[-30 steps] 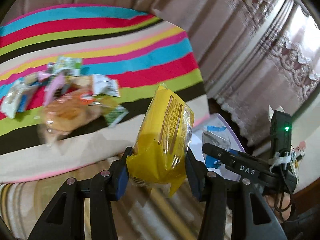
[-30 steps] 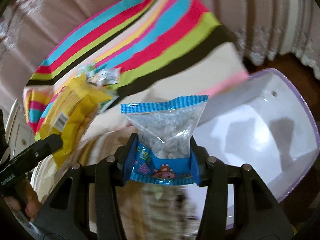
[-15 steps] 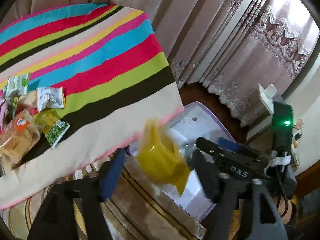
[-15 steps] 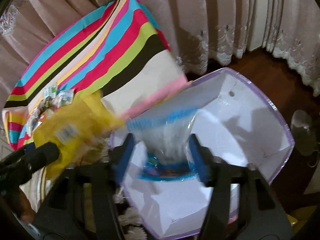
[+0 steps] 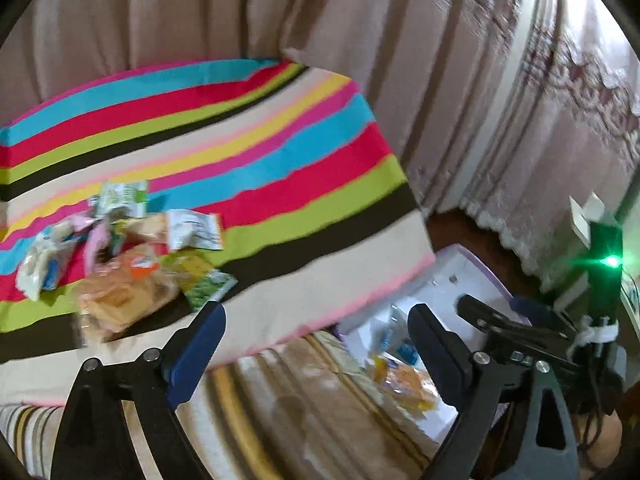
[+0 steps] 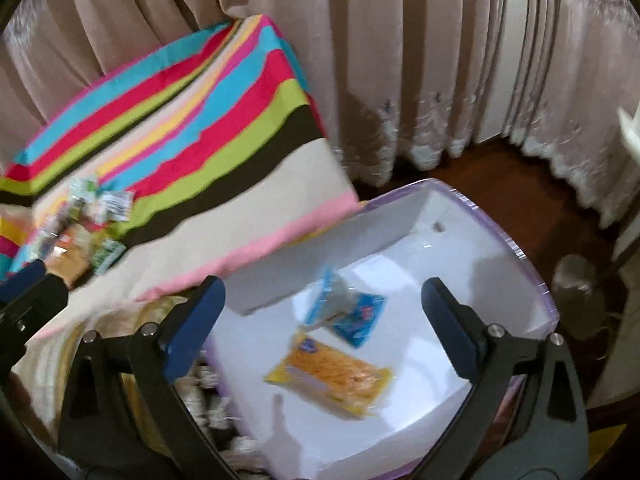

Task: Organize snacks
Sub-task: 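Move both open tools back over the snack pile on the blanket, then grasp the orange-labelled bread bag with the left tool while the right tool grasps the green pea packet, then carry both packets to the white box and open both tools to release them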

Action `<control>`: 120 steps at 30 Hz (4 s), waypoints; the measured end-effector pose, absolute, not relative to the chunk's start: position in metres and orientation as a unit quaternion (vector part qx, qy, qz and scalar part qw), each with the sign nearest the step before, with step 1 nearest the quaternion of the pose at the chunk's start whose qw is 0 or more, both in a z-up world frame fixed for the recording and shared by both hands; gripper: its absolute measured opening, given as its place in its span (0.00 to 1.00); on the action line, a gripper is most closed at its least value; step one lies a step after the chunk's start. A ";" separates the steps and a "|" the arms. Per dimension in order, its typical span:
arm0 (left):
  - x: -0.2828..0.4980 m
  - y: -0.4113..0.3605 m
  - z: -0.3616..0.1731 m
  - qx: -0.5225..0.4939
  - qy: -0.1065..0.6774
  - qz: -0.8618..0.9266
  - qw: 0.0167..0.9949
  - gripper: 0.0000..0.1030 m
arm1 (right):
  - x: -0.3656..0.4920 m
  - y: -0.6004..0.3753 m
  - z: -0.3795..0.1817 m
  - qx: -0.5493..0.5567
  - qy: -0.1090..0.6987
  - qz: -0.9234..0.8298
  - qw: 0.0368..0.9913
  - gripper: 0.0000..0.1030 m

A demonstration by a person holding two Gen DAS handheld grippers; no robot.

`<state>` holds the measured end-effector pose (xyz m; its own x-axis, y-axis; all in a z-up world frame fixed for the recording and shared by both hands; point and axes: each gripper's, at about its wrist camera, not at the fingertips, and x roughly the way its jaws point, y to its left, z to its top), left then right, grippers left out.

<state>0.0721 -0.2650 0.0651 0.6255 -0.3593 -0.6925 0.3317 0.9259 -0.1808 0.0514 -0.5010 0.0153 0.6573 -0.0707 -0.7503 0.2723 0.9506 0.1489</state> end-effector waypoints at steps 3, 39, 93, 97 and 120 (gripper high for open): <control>0.075 -0.243 0.062 -0.040 0.400 -0.163 0.901 0.91 | 0.050 -0.496 0.018 0.138 0.396 -0.066 0.906 0.96; 0.115 -0.114 0.044 -0.072 0.409 -0.169 0.894 0.83 | 0.127 -0.326 0.007 -0.009 0.459 0.106 0.882 0.95; 0.159 -0.113 -0.004 -0.019 0.472 -0.229 0.851 0.51 | 0.195 -0.267 -0.026 -0.085 0.475 0.140 0.865 0.50; 0.154 -0.113 -0.001 -0.021 0.471 -0.224 0.853 0.51 | 0.184 -0.271 -0.020 -0.082 0.471 0.140 0.867 0.49; 0.112 -0.137 0.021 -0.033 0.473 -0.208 0.855 0.51 | 0.135 -0.306 0.002 -0.040 0.455 0.130 0.880 0.50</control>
<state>0.1124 -0.1374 0.0214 0.4652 -0.3878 -0.7958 0.3252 0.9110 -0.2538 0.1348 -0.3064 0.0022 0.5520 0.1926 -0.8113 -0.2657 0.9629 0.0477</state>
